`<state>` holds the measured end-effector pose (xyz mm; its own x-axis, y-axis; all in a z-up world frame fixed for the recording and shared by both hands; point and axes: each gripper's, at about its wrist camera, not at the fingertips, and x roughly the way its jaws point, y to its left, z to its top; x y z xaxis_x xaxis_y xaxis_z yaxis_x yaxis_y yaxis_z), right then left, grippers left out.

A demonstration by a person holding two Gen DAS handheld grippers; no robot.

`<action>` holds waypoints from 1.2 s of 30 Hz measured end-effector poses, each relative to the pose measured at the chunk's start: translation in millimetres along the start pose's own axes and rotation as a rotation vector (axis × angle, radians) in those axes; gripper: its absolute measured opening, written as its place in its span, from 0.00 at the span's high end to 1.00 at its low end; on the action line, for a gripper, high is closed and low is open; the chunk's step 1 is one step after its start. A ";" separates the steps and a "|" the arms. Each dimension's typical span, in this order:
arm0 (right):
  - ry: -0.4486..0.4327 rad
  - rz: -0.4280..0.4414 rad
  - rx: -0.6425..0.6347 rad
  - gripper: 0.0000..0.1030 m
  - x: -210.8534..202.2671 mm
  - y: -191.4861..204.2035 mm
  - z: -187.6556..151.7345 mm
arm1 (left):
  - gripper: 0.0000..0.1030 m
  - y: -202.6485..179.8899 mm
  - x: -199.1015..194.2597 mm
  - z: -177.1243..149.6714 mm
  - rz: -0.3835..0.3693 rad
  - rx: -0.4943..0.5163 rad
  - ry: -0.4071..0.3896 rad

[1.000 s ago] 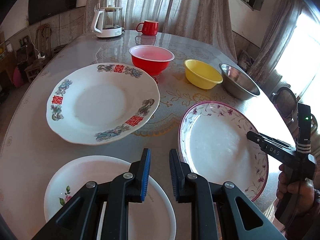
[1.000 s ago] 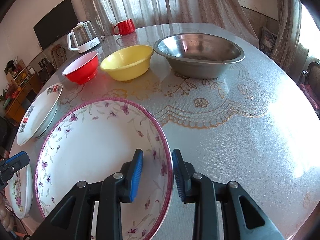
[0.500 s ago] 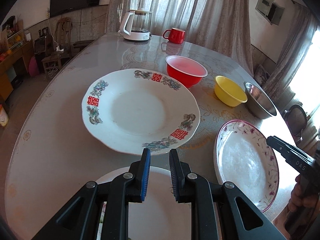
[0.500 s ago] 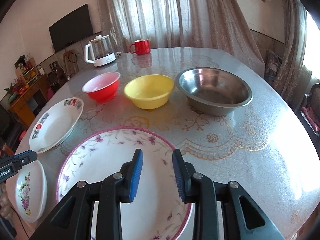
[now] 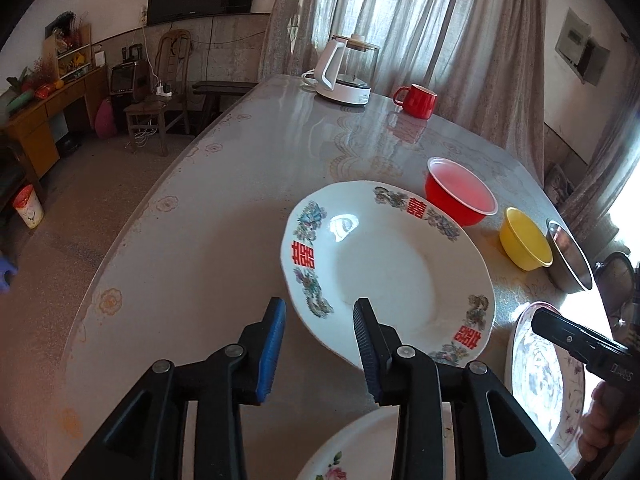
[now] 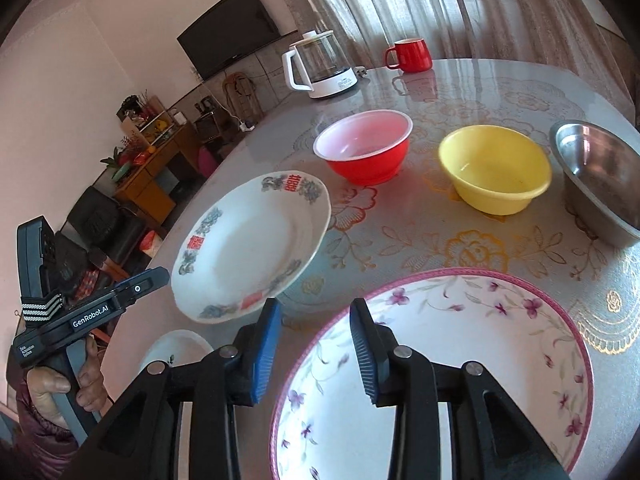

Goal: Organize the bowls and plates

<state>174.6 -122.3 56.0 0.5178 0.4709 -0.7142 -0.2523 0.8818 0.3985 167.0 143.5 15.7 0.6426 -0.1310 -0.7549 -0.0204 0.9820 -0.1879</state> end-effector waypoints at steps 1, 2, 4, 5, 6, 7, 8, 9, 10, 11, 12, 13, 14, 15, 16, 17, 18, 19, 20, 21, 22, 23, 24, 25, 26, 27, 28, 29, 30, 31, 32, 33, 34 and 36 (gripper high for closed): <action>0.006 0.008 0.000 0.65 6.2 1.1 4.9 | 0.65 4.0 3.9 3.5 0.005 -0.001 0.004; 0.012 0.013 0.000 0.65 12.2 3.0 8.7 | 0.65 7.6 7.5 6.6 0.007 -0.005 0.010; 0.022 0.002 0.006 0.65 23.8 3.9 16.7 | 0.65 14.0 14.6 12.6 0.002 -0.016 0.015; 0.026 -0.004 0.011 0.65 29.5 3.4 20.9 | 0.65 15.6 19.3 15.3 -0.004 -0.018 0.018; 0.030 -0.007 0.016 0.65 34.1 3.0 24.2 | 0.65 18.1 23.6 17.8 -0.005 -0.024 0.022; 0.035 -0.008 0.020 0.65 39.2 2.9 28.1 | 0.65 20.0 28.1 20.4 -0.007 -0.031 0.028; 0.042 -0.013 0.025 0.65 44.4 2.4 31.7 | 0.65 21.4 31.8 23.0 -0.015 -0.033 0.032; 0.048 -0.023 0.031 0.65 49.6 1.3 34.7 | 0.65 22.9 36.2 25.5 -0.024 -0.036 0.035; 0.054 -0.031 0.034 0.65 54.9 0.1 37.3 | 0.63 24.5 40.3 27.9 -0.026 -0.041 0.037; 0.062 -0.040 0.034 0.65 59.6 -0.8 38.9 | 0.59 24.7 43.8 30.1 -0.026 -0.044 0.039; 0.070 -0.048 0.037 0.65 63.6 -2.3 40.0 | 0.58 24.6 47.2 31.3 -0.030 -0.042 0.043; 0.079 -0.047 0.039 0.65 68.0 -3.0 40.8 | 0.58 25.5 51.4 32.8 -0.036 -0.045 0.048; 0.088 -0.045 0.039 0.65 72.3 -3.4 41.3 | 0.61 25.6 55.2 34.4 -0.047 -0.049 0.055; 0.095 -0.045 0.038 0.65 76.7 -3.9 41.5 | 0.61 25.2 59.6 35.8 -0.062 -0.045 0.066; 0.102 -0.043 0.038 0.65 80.6 -4.1 41.4 | 0.67 23.2 62.8 36.3 -0.077 -0.034 0.071; 0.110 -0.035 0.040 0.67 84.5 -4.3 41.1 | 0.73 19.5 65.1 37.2 -0.083 -0.020 0.070; 0.117 -0.028 0.038 0.69 88.2 -3.8 40.6 | 0.75 16.1 67.8 37.7 -0.079 -0.005 0.067; 0.123 -0.025 0.032 0.71 91.6 -2.4 39.8 | 0.76 13.3 70.2 37.7 -0.062 0.010 0.063; 0.128 -0.024 0.024 0.75 94.8 -0.7 39.1 | 0.75 11.5 72.5 39.1 -0.054 0.024 0.065; 0.134 -0.036 0.013 0.75 97.8 1.1 38.2 | 0.75 11.7 73.1 40.1 -0.056 0.024 0.065; 0.119 -0.050 -0.001 0.76 97.3 3.1 38.1 | 0.76 13.2 73.6 40.9 -0.063 0.016 0.065; 0.117 -0.054 -0.004 0.77 97.1 3.3 38.5 | 0.76 14.4 74.8 43.3 -0.071 0.006 0.065; 0.118 -0.050 0.002 0.77 96.8 2.3 39.1 | 0.76 15.1 74.4 43.4 -0.073 0.001 0.065; 0.118 -0.046 0.007 0.77 96.4 1.3 39.5 | 0.76 14.2 73.4 42.9 -0.068 0.003 0.064; 0.118 -0.047 0.006 0.77 95.6 1.0 39.1 | 0.76 13.3 72.2 42.0 -0.062 0.007 0.065; 0.118 -0.051 0.001 0.77 94.7 1.4 38.6 | 0.76 12.7 71.4 40.5 -0.063 0.011 0.066; 0.117 -0.054 -0.001 0.77 93.5 1.1 38.3 | 0.76 12.3 70.2 39.2 -0.068 0.013 0.068; 0.116 -0.055 0.003 0.77 92.2 0.4 37.8 | 0.76 12.0 69.4 38.2 -0.075 0.013 0.070; 0.114 -0.054 0.009 0.77 91.9 -0.4 37.5 | 0.76 11.5 68.2 37.2 -0.080 0.013 0.075; 0.112 -0.055 0.012 0.77 90.9 -1.6 37.1 | 0.76 10.5 67.2 36.1 -0.084 0.015 0.079; 0.111 -0.058 0.018 0.77 89.7 -3.0 36.7 | 0.76 9.6 66.3 35.0 -0.085 0.018 0.080; 0.112 -0.062 0.024 0.77 88.8 -3.9 36.2 | 0.77 8.7 65.6 33.6 -0.084 0.021 0.079; 0.112 -0.064 0.025 0.77 87.8 -4.4 35.9 | 0.77 8.5 65.2 33.0 -0.081 0.019 0.079; 0.115 -0.063 0.027 0.77 88.0 -3.5 35.2 | 0.77 10.5 65.3 33.6 -0.087 -0.010 0.091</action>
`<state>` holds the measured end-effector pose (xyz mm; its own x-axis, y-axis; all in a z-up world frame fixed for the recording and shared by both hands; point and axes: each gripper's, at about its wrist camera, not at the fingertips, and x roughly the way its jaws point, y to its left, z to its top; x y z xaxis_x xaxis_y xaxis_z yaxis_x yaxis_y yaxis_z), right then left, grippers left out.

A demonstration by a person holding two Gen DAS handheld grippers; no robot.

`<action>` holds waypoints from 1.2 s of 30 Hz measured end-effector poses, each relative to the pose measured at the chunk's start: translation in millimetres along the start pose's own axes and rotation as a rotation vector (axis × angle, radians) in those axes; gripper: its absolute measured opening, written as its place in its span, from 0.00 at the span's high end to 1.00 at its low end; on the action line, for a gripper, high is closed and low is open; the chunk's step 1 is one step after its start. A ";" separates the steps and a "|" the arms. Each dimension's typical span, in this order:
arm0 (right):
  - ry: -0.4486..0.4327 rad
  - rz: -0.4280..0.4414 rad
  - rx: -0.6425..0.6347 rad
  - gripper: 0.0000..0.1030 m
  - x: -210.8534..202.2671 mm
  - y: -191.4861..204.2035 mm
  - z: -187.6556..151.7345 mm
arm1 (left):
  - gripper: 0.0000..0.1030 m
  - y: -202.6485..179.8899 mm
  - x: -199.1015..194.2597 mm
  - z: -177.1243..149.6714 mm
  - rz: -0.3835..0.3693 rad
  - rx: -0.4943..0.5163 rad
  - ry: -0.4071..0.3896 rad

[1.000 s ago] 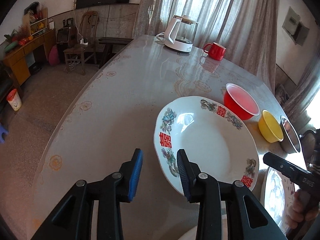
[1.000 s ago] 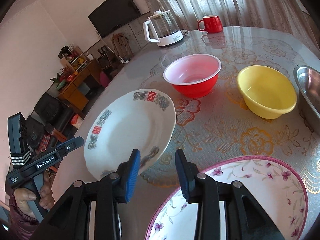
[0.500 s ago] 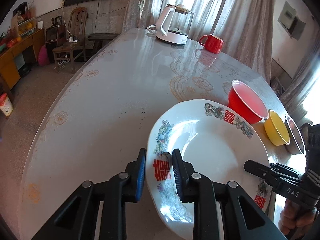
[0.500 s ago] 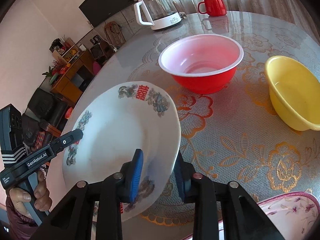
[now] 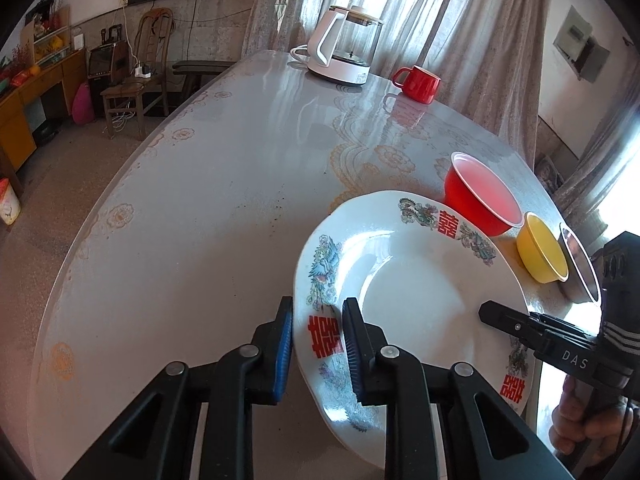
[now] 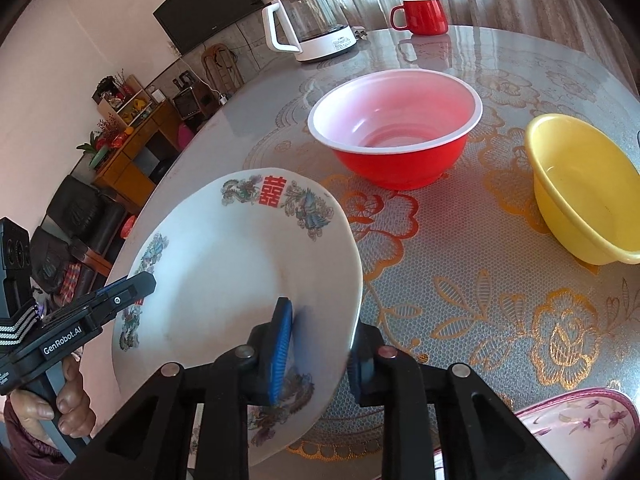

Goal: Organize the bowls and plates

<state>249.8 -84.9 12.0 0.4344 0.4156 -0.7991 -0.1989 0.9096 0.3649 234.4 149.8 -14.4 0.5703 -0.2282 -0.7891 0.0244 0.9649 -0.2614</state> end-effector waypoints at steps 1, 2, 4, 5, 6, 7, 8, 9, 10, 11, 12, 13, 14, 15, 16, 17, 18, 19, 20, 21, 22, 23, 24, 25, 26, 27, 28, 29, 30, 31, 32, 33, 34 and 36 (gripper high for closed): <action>0.004 -0.002 0.000 0.77 -0.8 0.2 -0.4 | 0.77 1.9 -0.6 -0.3 -0.007 -0.019 0.008; 0.004 -0.003 -0.003 0.77 -0.5 1.7 0.0 | 0.77 3.4 -1.3 -0.6 -0.015 -0.035 0.014; 0.000 -0.007 -0.006 0.77 -2.8 1.8 -0.2 | 0.77 3.3 -3.9 -3.2 -0.026 -0.044 0.014; -0.005 -0.009 -0.002 0.77 -1.7 4.8 2.6 | 0.77 1.4 -5.5 -4.7 -0.025 -0.035 0.009; -0.013 -0.009 0.001 0.77 -3.3 4.4 2.5 | 0.77 -0.6 -7.0 -6.0 -0.023 -0.029 0.005; -0.021 -0.009 0.004 0.77 -4.8 4.2 2.6 | 0.77 -1.0 -7.9 -6.9 -0.025 -0.031 0.006; -0.025 -0.007 0.007 0.77 -5.3 4.5 2.9 | 0.77 -1.0 -8.7 -7.3 -0.034 -0.036 0.007; -0.029 -0.006 0.011 0.77 -7.1 4.1 3.4 | 0.77 -1.4 -9.7 -7.6 -0.040 -0.036 0.005; -0.035 -0.006 0.012 0.77 -8.9 3.6 3.5 | 0.77 -2.8 -10.3 -8.0 -0.040 -0.026 0.000; -0.042 -0.007 0.008 0.77 -11.0 3.1 3.8 | 0.77 -4.4 -10.2 -9.0 -0.032 -0.016 0.000; -0.048 -0.010 0.002 0.77 -12.6 3.4 3.7 | 0.77 -5.4 -10.1 -10.2 -0.027 -0.011 0.003; -0.053 -0.014 -0.005 0.79 -14.3 3.9 3.7 | 0.77 -6.7 -10.2 -11.2 -0.028 -0.005 0.004; -0.059 -0.019 -0.013 0.79 -15.9 4.7 3.3 | 0.77 -7.6 -10.1 -12.1 -0.029 0.004 0.003; -0.066 -0.028 -0.024 0.79 -17.6 5.8 2.3 | 0.77 -8.5 -10.1 -13.0 -0.028 0.008 0.004; -0.072 -0.037 -0.037 0.79 -19.9 5.7 1.0 | 0.77 -9.5 -10.3 -14.4 -0.027 0.012 0.007; -0.075 -0.047 -0.048 0.79 -20.9 6.6 -0.2 | 0.77 -10.8 -10.5 -15.5 -0.026 0.019 0.009; -0.079 -0.063 -0.059 0.79 -21.6 7.7 -1.4 | 0.77 -12.2 -11.6 -17.0 -0.022 0.027 0.008; -0.084 -0.080 -0.072 0.79 -22.3 9.7 -3.4 | 0.77 -14.3 -13.1 -18.2 -0.014 0.039 0.002; -0.089 -0.090 -0.080 0.79 -24.0 10.6 -5.0 | 0.77 -16.9 -14.9 -19.3 -0.004 0.054 -0.006; -0.094 -0.091 -0.085 0.79 -25.5 11.6 -5.7 | 0.77 -18.7 -16.6 -20.4 0.000 0.065 -0.012; -0.099 -0.086 -0.085 0.79 -27.8 11.5 -6.7 | 0.77 -19.6 -17.7 -20.9 -0.003 0.069 -0.015; -0.104 -0.081 -0.083 0.79 -30.3 10.9 -7.4 | 0.77 -19.8 -18.1 -21.1 -0.009 0.069 -0.013; -0.110 -0.079 -0.080 0.79 -32.3 9.8 -7.9 | 0.77 -19.3 -18.2 -21.6 -0.015 0.064 -0.012; -0.115 -0.076 -0.077 0.79 -32.8 7.6 -7.7 | 0.77 -18.9 -17.8 -21.6 -0.021 0.057 -0.010; -0.116 -0.073 -0.073 0.79 -32.9 6.9 -7.4 | 0.77 -19.2 -18.1 -22.5 -0.025 0.052 -0.010; -0.114 -0.074 -0.069 0.79 -32.0 6.4 -7.1 | 0.77 -20.1 -18.5 -23.0 -0.028 0.055 -0.012; -0.113 -0.077 -0.065 0.79 -32.6 5.2 -7.2 | 0.77 -21.6 -19.0 -23.6 -0.030 0.064 -0.014; -0.115 -0.077 -0.060 0.79 -34.4 4.0 -9.6 | 0.77 -23.0 -19.1 -24.2 -0.033 0.070 -0.015; -0.115 -0.074 -0.053 0.79 -35.6 2.4 -9.8 | 0.77 -24.0 -18.5 -24.5 -0.040 0.076 -0.013; -0.113 -0.073 -0.046 0.79 -35.9 0.2 -9.7 | 0.77 -23.7 -16.8 -23.5 -0.053 0.074 -0.007; -0.107 -0.082 -0.035 0.79 -35.2 -1.3 -10.1 | 0.78 -20.9 -15.8 -22.6 -0.070 0.050 -0.002; -0.104 -0.090 -0.022 0.79 -34.6 -4.1 -10.7 | 0.78 -18.8 -15.4 -20.9 -0.081 0.033 -0.002; -0.103 -0.091 -0.014 0.81 -33.8 -6.4 -10.8 | 0.78 -19.2 -15.6 -20.1 -0.084 0.033 0.000; -0.098 -0.084 -0.004 0.81 -33.2 -9.0 -11.9 | 0.78 -21.5 -15.4 -19.4 -0.087 0.046 -0.003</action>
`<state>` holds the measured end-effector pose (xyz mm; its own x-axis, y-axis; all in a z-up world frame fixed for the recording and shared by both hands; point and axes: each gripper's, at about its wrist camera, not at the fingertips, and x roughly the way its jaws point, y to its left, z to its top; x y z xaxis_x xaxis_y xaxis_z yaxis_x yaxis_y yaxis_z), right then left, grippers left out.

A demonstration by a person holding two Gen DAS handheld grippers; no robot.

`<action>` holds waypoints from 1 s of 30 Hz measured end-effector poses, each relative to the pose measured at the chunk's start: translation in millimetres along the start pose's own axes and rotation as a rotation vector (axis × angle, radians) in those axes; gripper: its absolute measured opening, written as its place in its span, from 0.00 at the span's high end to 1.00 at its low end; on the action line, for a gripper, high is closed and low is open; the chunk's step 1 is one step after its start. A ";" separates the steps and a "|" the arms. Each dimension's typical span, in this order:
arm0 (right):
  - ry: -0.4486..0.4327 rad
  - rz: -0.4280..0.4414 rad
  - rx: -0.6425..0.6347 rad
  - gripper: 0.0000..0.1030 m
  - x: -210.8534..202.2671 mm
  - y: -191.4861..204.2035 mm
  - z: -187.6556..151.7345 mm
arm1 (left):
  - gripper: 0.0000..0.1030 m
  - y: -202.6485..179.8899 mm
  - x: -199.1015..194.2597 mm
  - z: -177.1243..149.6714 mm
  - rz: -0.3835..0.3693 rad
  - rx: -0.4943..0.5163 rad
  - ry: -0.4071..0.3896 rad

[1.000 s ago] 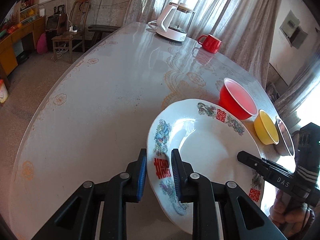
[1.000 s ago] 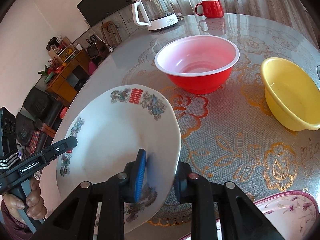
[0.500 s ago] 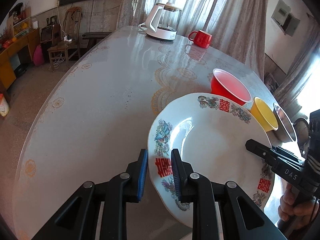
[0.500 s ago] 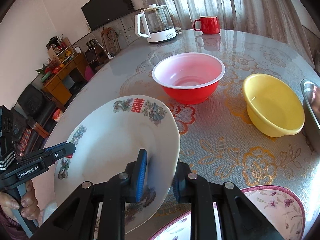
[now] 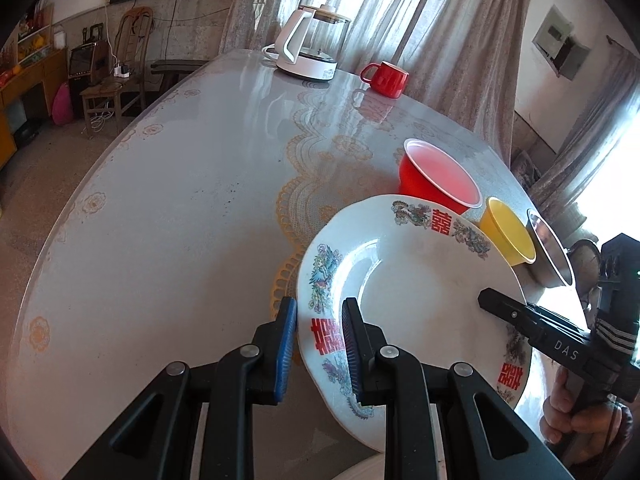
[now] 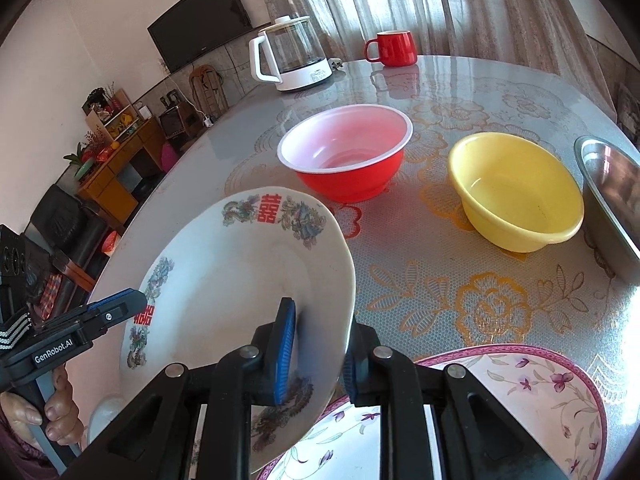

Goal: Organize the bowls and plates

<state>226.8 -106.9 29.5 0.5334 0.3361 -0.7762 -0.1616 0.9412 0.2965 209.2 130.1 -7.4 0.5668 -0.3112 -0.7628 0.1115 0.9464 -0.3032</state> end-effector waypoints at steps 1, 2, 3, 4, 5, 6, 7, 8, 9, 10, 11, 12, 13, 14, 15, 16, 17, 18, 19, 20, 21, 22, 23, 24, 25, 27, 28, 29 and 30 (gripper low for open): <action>0.003 0.001 0.001 0.81 0.8 -0.9 -0.1 | 0.76 -0.5 1.0 0.8 -0.008 0.002 0.001; 0.005 0.002 0.003 0.81 0.8 -1.7 -1.6 | 0.73 0.3 3.7 1.9 -0.022 -0.004 0.011; 0.006 0.002 0.005 0.80 0.4 -2.0 -3.1 | 0.72 1.8 7.0 2.7 -0.037 -0.024 0.020; 0.007 0.001 0.007 0.80 1.1 -2.6 -3.5 | 0.72 3.0 11.0 3.3 -0.046 -0.040 0.032; 0.009 0.000 0.009 0.79 2.0 -3.7 -4.6 | 0.72 1.5 14.9 3.1 -0.045 -0.041 0.042; 0.013 0.001 0.012 0.79 3.5 -4.4 -4.2 | 0.72 -1.4 17.8 2.1 -0.037 -0.031 0.047; 0.017 0.001 0.014 0.79 4.5 -5.0 -4.8 | 0.72 -5.5 18.5 0.2 -0.021 -0.010 0.043; 0.021 0.000 0.016 0.78 5.4 -5.5 -5.4 | 0.72 -9.4 18.1 -1.0 0.002 0.012 0.036; 0.023 -0.001 0.016 0.77 6.3 -6.1 -5.8 | 0.73 -10.5 17.6 -2.0 0.015 0.022 0.034; 0.020 -0.002 0.013 0.77 6.0 -5.7 -6.1 | 0.76 -9.6 16.8 -2.3 0.012 0.018 0.034; 0.020 -0.006 0.012 0.77 6.2 -5.8 -6.0 | 0.77 -7.2 15.7 -2.8 0.001 0.006 0.031; 0.020 -0.011 0.011 0.77 6.5 -5.8 -5.6 | 0.78 -5.2 13.8 -2.8 -0.004 -0.004 0.026; 0.021 -0.014 0.012 0.76 6.4 -5.8 -5.2 | 0.78 -5.4 12.0 -3.2 0.004 -0.005 0.020; 0.022 -0.017 0.013 0.76 5.8 -5.4 -5.2 | 0.78 -6.9 9.8 -3.6 0.018 0.004 0.010; 0.016 -0.021 0.001 0.77 2.7 -3.5 -6.4 | 0.78 -7.4 7.9 -3.0 0.026 0.008 0.000; 0.007 -0.025 -0.016 0.77 0.5 -0.3 -6.8 | 0.78 -6.7 6.0 -2.3 0.024 0.002 -0.005; 0.001 -0.025 -0.023 0.76 -1.1 1.1 -6.4 | 0.79 -4.2 2.3 -2.3 0.019 -0.006 -0.009; -0.003 -0.022 -0.024 0.77 -2.8 1.6 -5.8 | 0.79 -4.1 -0.1 -1.1 0.016 -0.005 -0.016; -0.009 -0.017 -0.025 0.77 -4.8 2.0 -5.0 | 0.79 -5.0 -2.7 -0.6 0.016 0.002 -0.024; -0.016 -0.012 -0.027 0.77 -7.0 2.4 -4.4 | 0.79 -6.3 -4.8 -0.3 0.019 0.009 -0.029; -0.021 -0.010 -0.029 0.77 -8.8 2.8 -3.6 | 0.79 -7.5 -6.6 -0.3 0.021 0.013 -0.031; -0.024 -0.009 -0.029 0.77 -10.6 2.8 -3.5 | 0.79 -8.8 -8.1 -0.8 0.022 0.018 -0.032; -0.027 -0.010 -0.027 0.77 -12.4 2.7 -3.6 | 0.79 -9.4 -10.4 -1.7 0.020 0.020 -0.034; -0.030 -0.011 -0.024 0.77 -14.1 1.9 -4.0 | 0.79 -10.7 -12.4 -2.6 0.018 0.023 -0.036; -0.032 -0.011 -0.021 0.77 -16.2 1.2 -4.9 | 0.79 -12.4 -14.0 -3.4 0.012 0.024 -0.036; -0.036 -0.011 -0.016 0.77 -21.7 -1.4 -8.0 | 0.79 -16.4 -18.3 -5.7 0.002 0.022 -0.031; -0.037 -0.011 -0.013 0.77 -25.2 -3.0 -9.9 | 0.79 -20.0 -21.1 -7.1 -0.002 0.029 -0.034; -0.039 -0.014 -0.011 0.77 -29.2 -4.6 -11.7 | 0.79 -24.9 -24.0 -8.4 -0.003 0.039 -0.038; -0.043 -0.012 -0.004 0.77 -33.4 -7.1 -13.9 | 0.79 -30.0 -26.2 -10.2 -0.002 0.050 -0.039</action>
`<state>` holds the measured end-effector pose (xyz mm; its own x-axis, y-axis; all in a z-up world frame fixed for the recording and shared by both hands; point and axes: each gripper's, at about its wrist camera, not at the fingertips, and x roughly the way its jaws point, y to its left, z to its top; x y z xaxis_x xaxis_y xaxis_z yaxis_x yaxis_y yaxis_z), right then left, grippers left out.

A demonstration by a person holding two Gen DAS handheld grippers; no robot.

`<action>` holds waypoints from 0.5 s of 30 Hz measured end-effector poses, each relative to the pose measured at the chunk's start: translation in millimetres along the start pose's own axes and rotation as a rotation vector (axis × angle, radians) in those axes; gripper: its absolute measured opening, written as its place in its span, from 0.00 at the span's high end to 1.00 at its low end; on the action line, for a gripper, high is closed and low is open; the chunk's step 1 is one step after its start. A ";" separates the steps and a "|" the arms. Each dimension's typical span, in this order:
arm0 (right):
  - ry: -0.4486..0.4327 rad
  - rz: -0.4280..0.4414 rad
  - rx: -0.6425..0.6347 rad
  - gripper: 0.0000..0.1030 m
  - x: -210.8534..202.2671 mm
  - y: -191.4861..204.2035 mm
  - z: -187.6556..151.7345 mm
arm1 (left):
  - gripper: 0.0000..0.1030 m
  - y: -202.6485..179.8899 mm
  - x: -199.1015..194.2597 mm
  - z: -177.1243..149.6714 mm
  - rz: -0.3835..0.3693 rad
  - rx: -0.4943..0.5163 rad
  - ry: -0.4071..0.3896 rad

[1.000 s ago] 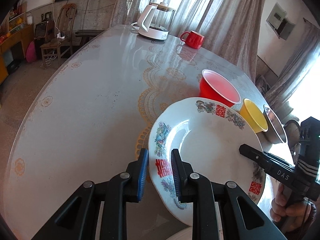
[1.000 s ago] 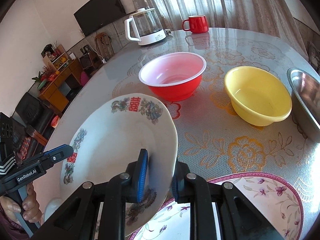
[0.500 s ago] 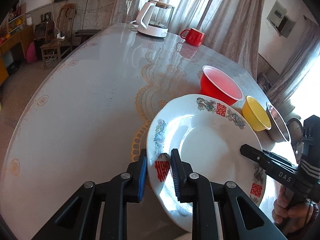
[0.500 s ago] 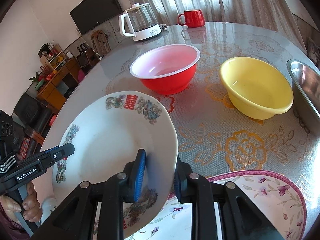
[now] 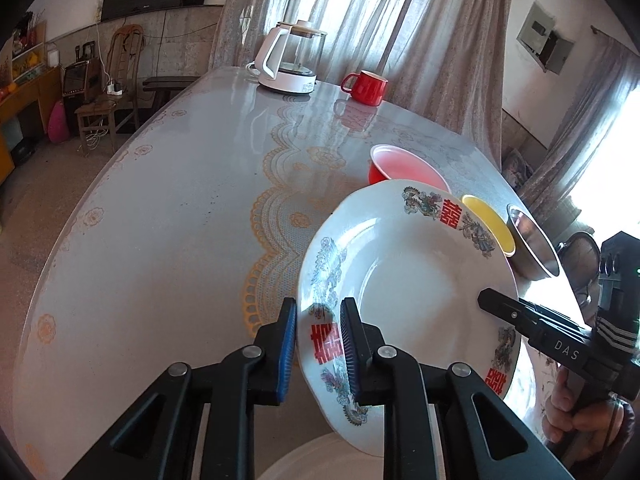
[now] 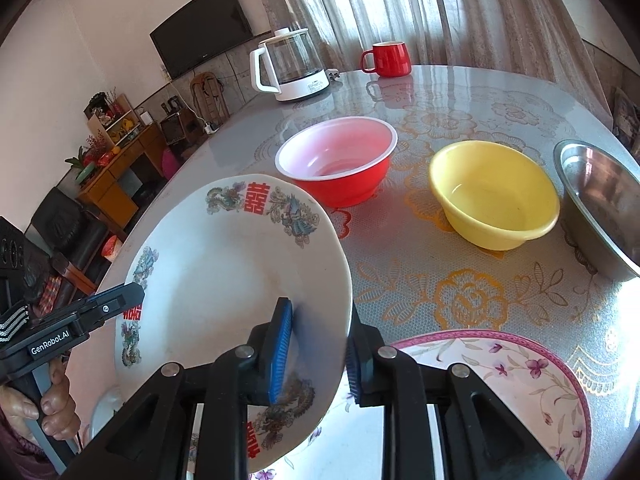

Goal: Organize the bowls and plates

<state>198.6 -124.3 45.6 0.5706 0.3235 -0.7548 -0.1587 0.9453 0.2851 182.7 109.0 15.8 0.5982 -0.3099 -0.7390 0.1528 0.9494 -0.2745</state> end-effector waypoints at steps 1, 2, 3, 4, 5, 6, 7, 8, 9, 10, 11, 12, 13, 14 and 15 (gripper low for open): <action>-0.004 0.004 0.009 0.77 -4.2 -3.2 -2.0 | 0.79 -5.1 -2.4 -2.1 0.003 0.011 -0.004; -0.006 0.005 0.018 0.77 -7.7 -6.7 -2.9 | 0.79 -10.2 -4.9 -2.6 0.013 0.021 -0.013; -0.013 0.005 0.023 0.77 -12.4 -9.1 -3.8 | 0.79 -14.7 -5.8 -2.3 0.013 0.028 -0.010; -0.022 0.004 0.025 0.78 -17.5 -10.3 -4.7 | 0.79 -18.2 -4.8 -1.8 0.009 0.031 -0.001; -0.025 -0.009 0.028 0.77 -21.4 -11.2 -4.9 | 0.79 -21.0 -1.8 -1.6 0.015 0.034 0.011; -0.023 -0.018 0.035 0.77 -23.1 -13.4 -4.4 | 0.79 -23.7 2.1 -1.3 0.027 0.036 0.021; -0.020 -0.020 0.052 0.77 -22.9 -16.9 -3.3 | 0.79 -25.9 4.7 -1.2 0.035 0.035 0.025; -0.020 -0.020 0.065 0.77 -23.2 -19.0 -1.7 | 0.79 -27.9 3.6 -2.6 0.033 0.032 0.025; -0.025 -0.026 0.063 0.77 -25.3 -19.4 -1.2 | 0.79 -28.8 3.0 -3.1 0.020 0.027 0.024; -0.033 -0.031 0.056 0.77 -29.0 -19.5 -1.6 | 0.79 -30.1 2.8 -3.3 0.005 0.022 0.027; -0.039 -0.030 0.052 0.77 -33.0 -21.1 -2.3 | 0.79 -32.5 2.2 -3.9 -0.009 0.022 0.030; -0.044 -0.025 0.055 0.77 -37.2 -24.0 -2.8 | 0.79 -35.6 0.9 -4.3 -0.022 0.026 0.029; -0.046 -0.024 0.064 0.77 -40.7 -27.9 -3.5 | 0.79 -40.9 0.3 -5.3 -0.028 0.038 0.028; -0.049 -0.032 0.069 0.77 -43.8 -31.6 -4.8 | 0.79 -46.8 -0.1 -6.5 -0.028 0.052 0.027; -0.051 -0.041 0.072 0.77 -46.0 -34.9 -7.0 | 0.79 -51.2 -0.1 -7.4 -0.028 0.063 0.028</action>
<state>172.2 -171.8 66.2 0.6162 0.2800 -0.7361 -0.0771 0.9516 0.2974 169.0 60.0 25.4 0.5710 -0.3373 -0.7485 0.2191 0.9412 -0.2570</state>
